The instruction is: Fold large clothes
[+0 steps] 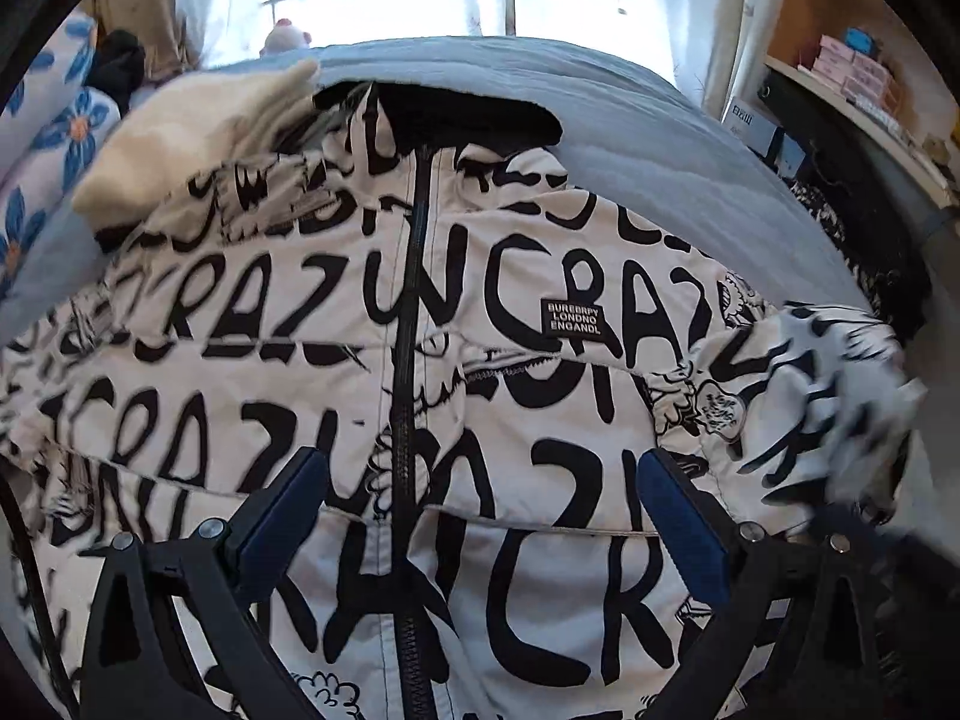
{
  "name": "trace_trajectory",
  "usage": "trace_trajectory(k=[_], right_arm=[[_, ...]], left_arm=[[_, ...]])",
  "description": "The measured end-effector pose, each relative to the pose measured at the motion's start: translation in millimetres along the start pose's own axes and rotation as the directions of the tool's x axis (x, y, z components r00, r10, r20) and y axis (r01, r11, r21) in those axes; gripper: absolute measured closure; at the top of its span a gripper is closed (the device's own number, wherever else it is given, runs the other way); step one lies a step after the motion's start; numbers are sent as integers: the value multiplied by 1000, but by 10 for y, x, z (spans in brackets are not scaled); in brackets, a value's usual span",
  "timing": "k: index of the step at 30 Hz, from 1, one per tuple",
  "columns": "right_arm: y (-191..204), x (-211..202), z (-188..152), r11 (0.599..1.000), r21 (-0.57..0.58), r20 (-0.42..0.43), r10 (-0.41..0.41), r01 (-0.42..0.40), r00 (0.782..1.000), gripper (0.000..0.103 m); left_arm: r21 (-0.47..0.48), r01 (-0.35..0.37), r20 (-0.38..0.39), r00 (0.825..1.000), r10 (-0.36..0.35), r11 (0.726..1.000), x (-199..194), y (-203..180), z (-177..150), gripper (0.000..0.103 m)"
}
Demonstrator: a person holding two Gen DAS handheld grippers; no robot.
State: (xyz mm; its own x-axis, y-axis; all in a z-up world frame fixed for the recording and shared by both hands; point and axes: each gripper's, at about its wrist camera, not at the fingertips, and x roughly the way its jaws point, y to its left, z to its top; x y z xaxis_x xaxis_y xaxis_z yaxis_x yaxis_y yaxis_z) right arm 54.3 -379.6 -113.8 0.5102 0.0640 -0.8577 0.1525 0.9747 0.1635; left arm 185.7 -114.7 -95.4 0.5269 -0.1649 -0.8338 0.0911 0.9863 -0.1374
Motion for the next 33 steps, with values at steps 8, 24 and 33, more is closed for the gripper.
trace_trajectory(k=[8, 24, 33], right_arm=[[-204, -53, -537, 969, 236, -27, 83, -74, 996, 64], [-402, -363, -764, 924, 351, 42, 146, -151, 988, 64], [-430, -316, -863, 911, 383, 30, 156, -155, 987, 64]], left_arm=[[-117, 249, -157, 951, -265, 961, 352, -18, -93, 9], [-224, 432, -315, 816, -484, 874, 959, -856, -158, 15], [-118, 389, -322, 855, -406, 913, 1123, -1368, -174, 77]])
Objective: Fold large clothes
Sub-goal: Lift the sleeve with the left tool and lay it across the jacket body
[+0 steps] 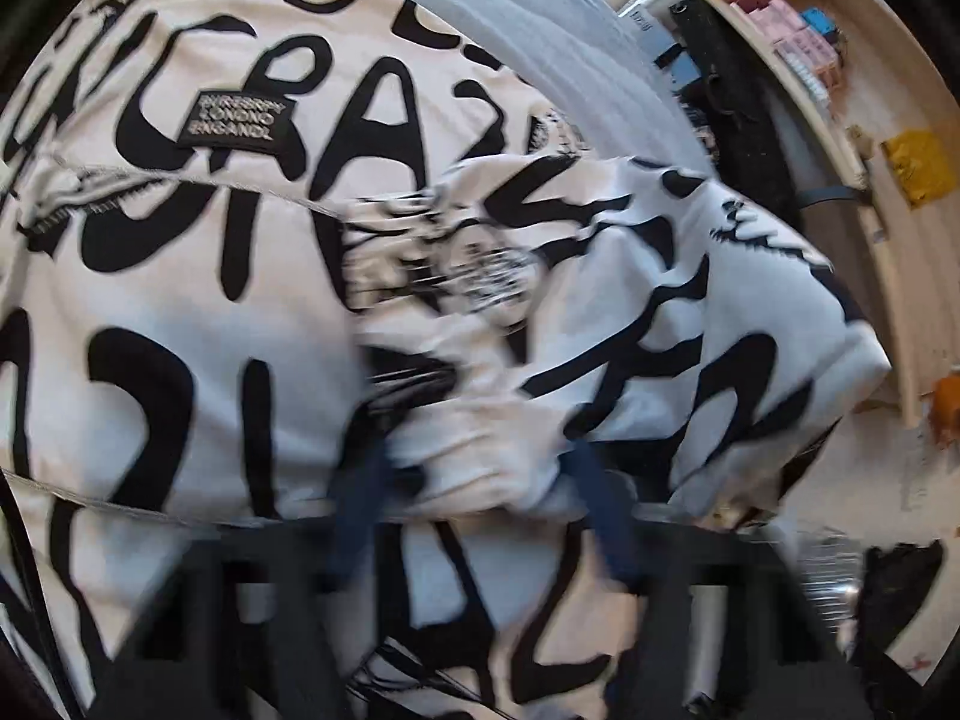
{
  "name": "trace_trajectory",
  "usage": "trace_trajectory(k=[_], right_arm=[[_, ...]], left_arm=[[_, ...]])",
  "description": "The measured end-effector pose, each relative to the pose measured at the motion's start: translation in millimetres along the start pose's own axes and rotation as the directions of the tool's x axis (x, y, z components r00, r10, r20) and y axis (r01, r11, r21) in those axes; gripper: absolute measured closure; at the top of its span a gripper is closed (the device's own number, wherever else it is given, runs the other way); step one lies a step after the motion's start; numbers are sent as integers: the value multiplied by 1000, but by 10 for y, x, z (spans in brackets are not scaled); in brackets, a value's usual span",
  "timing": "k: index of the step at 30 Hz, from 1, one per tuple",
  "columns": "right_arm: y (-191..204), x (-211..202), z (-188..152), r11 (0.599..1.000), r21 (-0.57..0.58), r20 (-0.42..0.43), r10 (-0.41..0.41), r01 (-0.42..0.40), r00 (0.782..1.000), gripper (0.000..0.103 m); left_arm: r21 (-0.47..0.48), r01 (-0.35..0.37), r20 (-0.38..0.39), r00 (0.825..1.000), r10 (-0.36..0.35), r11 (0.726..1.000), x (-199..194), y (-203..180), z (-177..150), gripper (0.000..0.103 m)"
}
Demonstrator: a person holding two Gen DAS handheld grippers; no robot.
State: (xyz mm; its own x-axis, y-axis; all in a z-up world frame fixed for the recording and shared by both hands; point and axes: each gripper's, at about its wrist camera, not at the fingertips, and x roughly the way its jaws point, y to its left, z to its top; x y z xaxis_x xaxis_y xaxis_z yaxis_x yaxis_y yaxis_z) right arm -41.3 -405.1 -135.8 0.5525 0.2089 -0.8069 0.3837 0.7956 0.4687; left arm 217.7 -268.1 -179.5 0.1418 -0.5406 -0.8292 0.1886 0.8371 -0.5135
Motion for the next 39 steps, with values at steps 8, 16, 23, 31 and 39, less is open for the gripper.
trace_trajectory(k=[8, 16, 23, 31, 39], right_arm=[[-57, -114, 10, 1000, 6, 17, -11, 10, 1000, 64], [149, -239, -39, 996, -68, 68, -46, 50, 997, 64], [247, -86, -68, 997, -71, 14, -43, 44, 999, 64], [256, -46, 17, 995, -61, -26, -84, 83, 996, 60], [346, -171, 559, 988, -84, 112, -122, 132, 986, 50]], left_arm=[[104, -146, 142, 981, 131, 984, -498, -278, 70, 91], [166, -328, 436, 870, 229, 930, -1983, -116, 194, 93], [33, -479, 375, 820, 434, 877, -2290, 998, 76, 91], [-170, -373, 174, 900, 400, 912, -2095, 2035, -28, 54], [-155, -267, 172, 941, 292, 951, -1920, 2044, 357, 48]])
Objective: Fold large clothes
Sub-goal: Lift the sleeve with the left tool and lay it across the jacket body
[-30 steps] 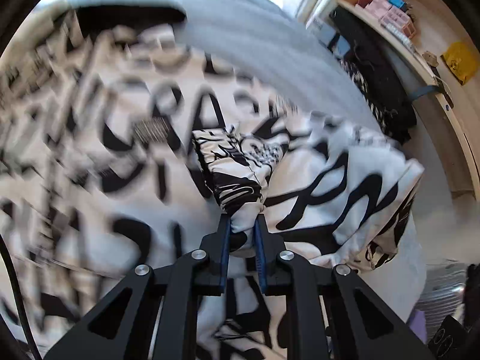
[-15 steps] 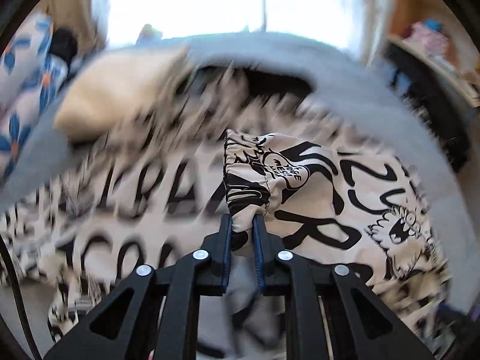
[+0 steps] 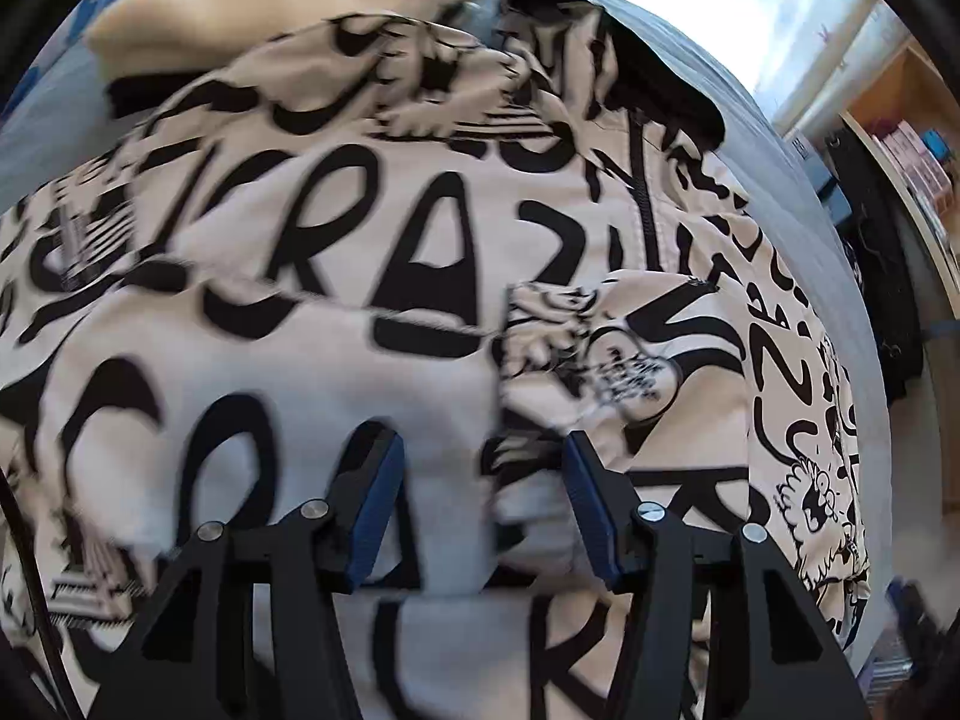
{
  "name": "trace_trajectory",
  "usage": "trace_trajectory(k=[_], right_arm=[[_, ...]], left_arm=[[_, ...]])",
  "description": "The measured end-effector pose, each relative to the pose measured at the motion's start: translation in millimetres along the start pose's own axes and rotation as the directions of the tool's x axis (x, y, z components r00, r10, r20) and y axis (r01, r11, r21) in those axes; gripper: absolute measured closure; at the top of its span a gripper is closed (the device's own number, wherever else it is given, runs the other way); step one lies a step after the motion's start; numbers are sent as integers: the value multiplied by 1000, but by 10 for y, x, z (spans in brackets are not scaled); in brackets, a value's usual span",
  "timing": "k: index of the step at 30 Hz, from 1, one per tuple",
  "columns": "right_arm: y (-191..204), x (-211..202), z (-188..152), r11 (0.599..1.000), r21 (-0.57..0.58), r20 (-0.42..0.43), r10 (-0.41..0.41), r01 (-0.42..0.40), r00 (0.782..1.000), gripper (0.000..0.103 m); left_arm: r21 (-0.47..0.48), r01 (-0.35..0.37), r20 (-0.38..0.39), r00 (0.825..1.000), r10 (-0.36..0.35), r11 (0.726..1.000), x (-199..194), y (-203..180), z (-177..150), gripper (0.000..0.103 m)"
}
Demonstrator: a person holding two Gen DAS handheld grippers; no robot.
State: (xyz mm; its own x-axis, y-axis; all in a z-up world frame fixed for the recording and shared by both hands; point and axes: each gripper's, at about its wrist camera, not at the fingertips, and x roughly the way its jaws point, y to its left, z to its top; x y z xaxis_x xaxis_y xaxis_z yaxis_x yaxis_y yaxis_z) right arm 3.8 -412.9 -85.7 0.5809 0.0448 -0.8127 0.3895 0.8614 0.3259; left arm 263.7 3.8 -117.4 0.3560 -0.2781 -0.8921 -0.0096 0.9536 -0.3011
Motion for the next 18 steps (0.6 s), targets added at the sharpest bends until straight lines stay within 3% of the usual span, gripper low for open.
trace_trajectory(k=[6, 8, 9, 10, 11, 16, 18], right_arm=[[-406, 542, 749, 998, 24, -74, -62, 64, 995, 50], [-523, 818, 950, 997, 17, -113, -76, 78, 991, 50], [-578, 960, 1040, 997, 17, -134, -78, 81, 988, 50], [-633, 1113, 1122, 996, 28, -156, -77, 83, 985, 50], [-676, 1254, 1186, 996, 38, -172, -68, 75, 983, 50], [-764, 1764, 1324, 996, 70, -237, -29, 47, 971, 51], [-674, 1794, 1359, 998, -2, -217, -65, 66, 974, 86]], left_arm=[[45, -18, -18, 1000, 19, 999, 323, -142, 210, 26], [62, -33, -2, 999, 33, 997, 364, -236, 248, 26], [77, -41, 3, 999, 41, 996, 384, -295, 270, 36], [86, -42, 3, 999, 42, 995, 397, -339, 289, 61], [98, -51, 7, 999, 51, 994, 401, -378, 316, 72], [131, -78, 57, 996, 71, 988, 323, -514, 458, 84], [155, -91, 96, 992, 77, 984, 241, -579, 512, 85]])
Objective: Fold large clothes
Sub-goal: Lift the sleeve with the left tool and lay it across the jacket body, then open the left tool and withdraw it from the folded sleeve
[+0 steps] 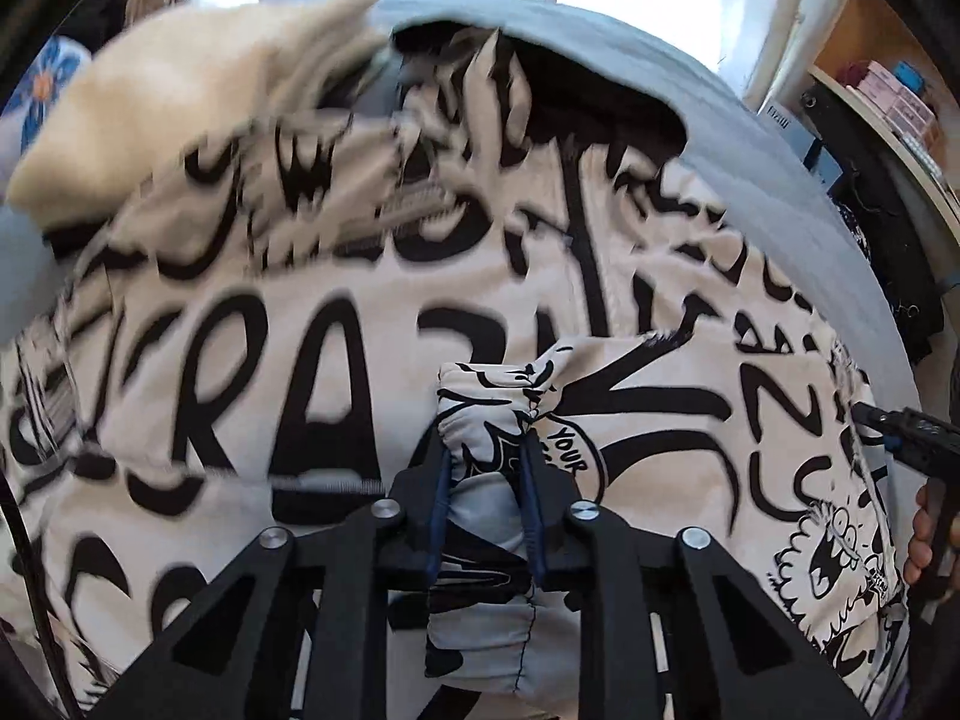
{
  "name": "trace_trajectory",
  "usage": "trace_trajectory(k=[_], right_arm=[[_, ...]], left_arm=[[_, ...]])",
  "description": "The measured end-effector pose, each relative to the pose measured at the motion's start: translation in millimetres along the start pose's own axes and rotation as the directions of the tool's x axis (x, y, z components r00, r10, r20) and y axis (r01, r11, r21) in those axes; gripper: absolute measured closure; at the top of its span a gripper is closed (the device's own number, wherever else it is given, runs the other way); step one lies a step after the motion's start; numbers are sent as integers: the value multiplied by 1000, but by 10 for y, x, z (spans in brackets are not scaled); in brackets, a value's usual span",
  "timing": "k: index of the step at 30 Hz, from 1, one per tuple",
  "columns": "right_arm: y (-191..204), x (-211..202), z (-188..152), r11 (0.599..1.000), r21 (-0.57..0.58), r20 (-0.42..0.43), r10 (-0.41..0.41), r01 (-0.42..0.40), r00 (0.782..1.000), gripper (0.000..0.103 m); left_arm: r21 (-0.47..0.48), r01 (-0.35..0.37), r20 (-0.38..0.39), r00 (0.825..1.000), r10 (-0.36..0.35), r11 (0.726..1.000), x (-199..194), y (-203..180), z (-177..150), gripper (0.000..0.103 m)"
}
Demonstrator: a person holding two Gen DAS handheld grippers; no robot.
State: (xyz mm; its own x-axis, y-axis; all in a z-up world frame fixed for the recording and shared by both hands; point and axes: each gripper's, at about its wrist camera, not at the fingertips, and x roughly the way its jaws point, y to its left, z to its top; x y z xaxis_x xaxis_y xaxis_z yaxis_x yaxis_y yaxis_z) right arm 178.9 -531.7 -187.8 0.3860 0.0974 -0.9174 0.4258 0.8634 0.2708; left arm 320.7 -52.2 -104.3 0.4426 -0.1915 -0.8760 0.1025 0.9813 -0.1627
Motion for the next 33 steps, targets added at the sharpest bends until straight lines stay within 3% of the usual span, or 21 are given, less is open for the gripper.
trace_trajectory(k=[3, 5, 8, 11, 12, 13, 15, 18, 22, 26, 31, 33], right_arm=[[36, -141, 45, 998, -37, 96, -47, 51, 994, 98], [-62, -93, 48, 996, -6, 101, -85, 86, 991, 97], [-116, -70, 4, 992, -9, 65, -124, 125, 990, 96], [28, -315, -87, 984, -65, 93, -160, 167, 983, 91], [100, -423, -148, 982, -89, 113, -158, 169, 981, 88], [145, -547, -226, 981, -112, 131, -146, 161, 981, 85], [232, -762, -420, 979, -149, 146, -117, 138, 982, 70], [469, -914, -711, 977, -200, 135, -44, 71, 990, 69], [973, -889, -1127, 966, -259, 84, 46, -23, 995, 69], [1470, -706, -1462, 947, -308, 38, 111, -94, 993, 69], [1417, -352, -1572, 961, -275, -9, 17, -18, 1000, 71], [1122, -376, -1522, 971, -233, 23, -55, 59, 998, 71]], left_arm=[[46, -27, 64, 998, 24, 999, -77, -85, 83, 85], [76, -48, 71, 997, 42, 996, -25, -113, 71, 84], [87, -99, -33, 994, 102, 991, 246, -121, 20, 74], [71, -93, -26, 995, 95, 993, 165, -63, -17, 68], [66, -94, -24, 995, 95, 993, 120, -42, -24, 61], [62, -95, -15, 995, 96, 994, 38, -7, -33, 56], [61, -101, 29, 995, 99, 993, -134, 44, -70, 55], [137, -86, 57, 995, 79, 987, -389, 0, -188, 55], [149, -12, -39, 999, 18, 989, -520, -187, -399, 55], [165, -39, -3, 999, 40, 986, -493, -472, -667, 48], [148, -89, -74, 992, 101, 985, -150, -524, -845, 46], [122, -52, -87, 994, 63, 991, -122, -442, -841, 46]])
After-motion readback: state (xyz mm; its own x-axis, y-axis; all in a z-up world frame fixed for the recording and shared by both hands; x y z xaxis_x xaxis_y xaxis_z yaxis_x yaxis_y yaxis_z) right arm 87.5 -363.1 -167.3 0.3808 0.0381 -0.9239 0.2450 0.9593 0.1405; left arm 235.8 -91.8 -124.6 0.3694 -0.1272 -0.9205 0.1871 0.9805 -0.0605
